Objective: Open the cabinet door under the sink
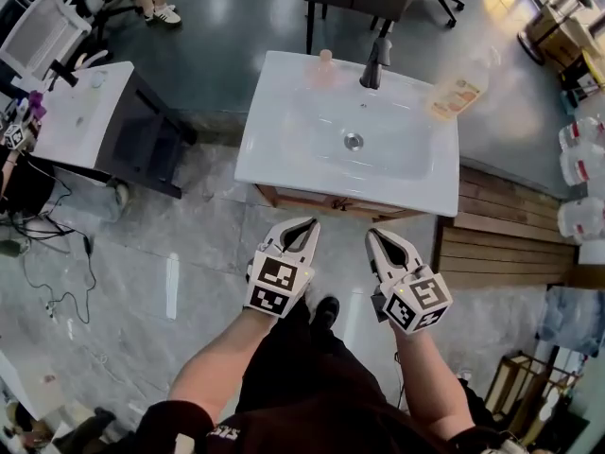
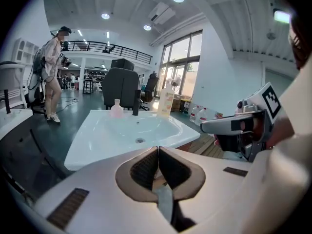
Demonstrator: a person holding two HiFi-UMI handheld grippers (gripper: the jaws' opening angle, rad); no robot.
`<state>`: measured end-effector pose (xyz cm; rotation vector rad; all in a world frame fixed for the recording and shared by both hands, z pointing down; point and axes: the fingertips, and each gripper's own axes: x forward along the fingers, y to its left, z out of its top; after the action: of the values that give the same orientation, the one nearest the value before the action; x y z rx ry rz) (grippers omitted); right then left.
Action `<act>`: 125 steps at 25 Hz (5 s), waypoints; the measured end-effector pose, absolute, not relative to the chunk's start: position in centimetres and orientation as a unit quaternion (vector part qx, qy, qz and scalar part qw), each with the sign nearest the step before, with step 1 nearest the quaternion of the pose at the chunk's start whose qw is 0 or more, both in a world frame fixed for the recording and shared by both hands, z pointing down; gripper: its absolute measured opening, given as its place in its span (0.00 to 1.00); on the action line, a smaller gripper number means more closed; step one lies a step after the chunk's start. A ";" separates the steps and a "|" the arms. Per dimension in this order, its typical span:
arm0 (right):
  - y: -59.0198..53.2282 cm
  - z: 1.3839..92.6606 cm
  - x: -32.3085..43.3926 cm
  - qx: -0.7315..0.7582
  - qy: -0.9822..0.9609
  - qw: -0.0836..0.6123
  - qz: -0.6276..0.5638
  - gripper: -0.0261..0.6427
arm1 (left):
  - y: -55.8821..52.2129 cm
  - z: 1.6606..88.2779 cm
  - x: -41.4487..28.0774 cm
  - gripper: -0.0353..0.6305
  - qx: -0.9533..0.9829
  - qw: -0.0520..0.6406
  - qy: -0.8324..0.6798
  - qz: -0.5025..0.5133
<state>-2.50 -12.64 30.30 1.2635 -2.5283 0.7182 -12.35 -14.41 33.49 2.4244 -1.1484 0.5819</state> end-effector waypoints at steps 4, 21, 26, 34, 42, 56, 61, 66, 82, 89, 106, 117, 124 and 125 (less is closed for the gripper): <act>-12.3 35.0 -0.4 0.435 -0.853 0.107 0.267 0.06 | -15.4 37.9 -9.6 0.08 0.869 0.187 -0.399 0.226; -14.7 52.7 1.4 0.417 -0.863 0.130 0.253 0.06 | -20.0 58.1 -5.0 0.09 0.861 0.235 -0.397 0.212; -15.9 54.5 1.0 0.407 -0.874 0.127 0.233 0.06 | -20.4 61.3 -4.8 0.09 0.864 0.205 -0.392 0.241; -17.1 57.7 2.1 0.413 -0.873 0.124 0.228 0.06 | -21.8 65.8 -3.6 0.21 0.852 0.225 -0.405 0.243; -18.1 61.6 2.8 0.421 -0.871 0.134 0.215 0.06 | -22.5 69.5 -2.3 0.21 0.844 0.232 -0.408 0.259; -18.6 61.3 2.6 0.414 -0.873 0.150 0.209 0.06 | -23.1 71.0 -2.4 0.20 0.831 0.257 -0.403 0.287; -18.7 61.1 2.5 0.408 -0.876 0.155 0.206 0.06 | -22.7 70.6 -2.6 0.18 0.840 0.257 -0.385 0.283; -18.8 61.1 2.1 0.399 -0.880 0.161 0.202 0.06 | -21.8 70.4 -2.9 0.16 0.846 0.246 -0.380 0.283; -19.3 62.0 0.5 0.374 -0.891 0.164 0.201 0.18 | -21.6 71.9 -3.4 0.26 0.836 0.250 -0.408 0.268; -19.6 62.4 1.6 0.385 -0.884 0.164 0.210 0.17 | -23.1 71.9 -2.3 0.20 0.836 0.249 -0.403 0.277; -19.8 62.2 -0.4 0.340 -0.906 0.173 0.185 0.21 | -20.3 71.9 -2.7 0.18 0.851 0.248 -0.365 0.283; -21.6 61.5 -3.4 0.317 -0.918 0.166 0.170 0.24 | -19.7 71.8 -3.1 0.18 0.857 0.249 -0.359 0.273; -20.3 61.4 -3.8 0.276 -0.933 0.178 0.145 0.21 | -18.6 71.6 -3.5 0.18 0.868 0.252 -0.340 0.262; -19.9 61.3 -3.9 0.267 -0.936 0.179 0.143 0.21 | -18.3 71.5 -3.6 0.18 0.871 0.250 -0.334 0.261</act>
<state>-3.94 -19.91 61.30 0.7561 -2.6462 0.4055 -3.58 -18.27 71.51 2.3702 -0.9079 0.7105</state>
